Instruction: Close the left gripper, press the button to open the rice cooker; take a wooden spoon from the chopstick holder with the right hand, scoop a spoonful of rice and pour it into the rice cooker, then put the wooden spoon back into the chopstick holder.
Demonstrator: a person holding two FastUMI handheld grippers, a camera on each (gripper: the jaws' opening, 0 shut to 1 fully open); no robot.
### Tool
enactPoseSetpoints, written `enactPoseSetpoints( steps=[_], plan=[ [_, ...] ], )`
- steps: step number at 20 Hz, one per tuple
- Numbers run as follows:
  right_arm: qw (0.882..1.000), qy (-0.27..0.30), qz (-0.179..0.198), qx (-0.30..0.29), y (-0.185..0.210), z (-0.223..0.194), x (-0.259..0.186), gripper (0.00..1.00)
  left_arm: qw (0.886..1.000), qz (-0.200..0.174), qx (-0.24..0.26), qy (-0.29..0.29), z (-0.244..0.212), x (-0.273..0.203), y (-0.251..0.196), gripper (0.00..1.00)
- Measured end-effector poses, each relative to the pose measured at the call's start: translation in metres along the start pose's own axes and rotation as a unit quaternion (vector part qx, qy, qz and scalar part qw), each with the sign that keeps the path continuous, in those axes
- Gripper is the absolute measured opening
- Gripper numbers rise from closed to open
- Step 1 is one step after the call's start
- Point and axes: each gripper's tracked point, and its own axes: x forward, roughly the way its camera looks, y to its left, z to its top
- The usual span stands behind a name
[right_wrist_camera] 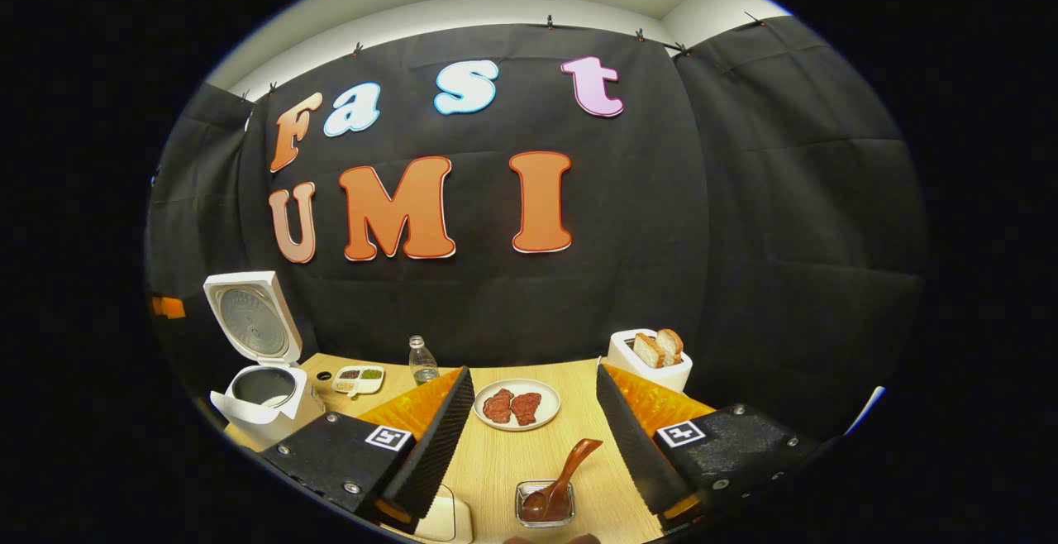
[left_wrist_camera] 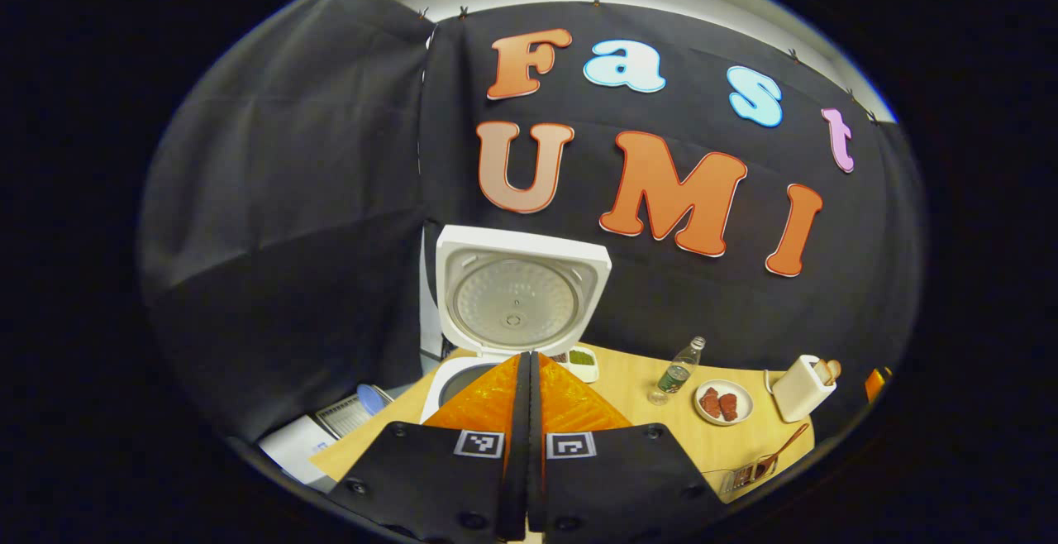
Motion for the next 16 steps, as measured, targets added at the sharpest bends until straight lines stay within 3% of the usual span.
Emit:
enactPoseSetpoints(
  steps=[5,7,8,11,14,16],
  plan=[
    [1.0,0.025,0.006,0.002,-0.007,-0.021,-0.001,0.92,0.997,0.004,0.046,-0.056,0.026,-0.033,-0.025,0.12],
    [0.999,0.036,0.008,0.004,-0.01,-0.03,0.0,0.93,0.996,-0.008,0.057,-0.075,0.035,-0.045,-0.04,0.33],
    [0.999,0.043,0.009,0.005,-0.011,-0.035,0.0,0.93,0.994,-0.011,0.065,-0.086,0.038,-0.048,-0.047,0.37],
    [0.998,0.064,0.012,0.006,-0.014,-0.053,0.002,0.92,0.989,-0.016,0.083,-0.121,0.05,-0.062,-0.062,0.72],
    [0.995,0.096,0.018,0.014,-0.016,-0.075,0.003,0.93,0.986,-0.019,0.082,-0.141,0.055,-0.072,-0.076,0.87],
    [0.993,0.111,0.021,0.021,-0.018,-0.084,0.005,0.93,0.985,-0.015,0.081,-0.15,0.054,-0.079,-0.082,0.89]
  ],
)
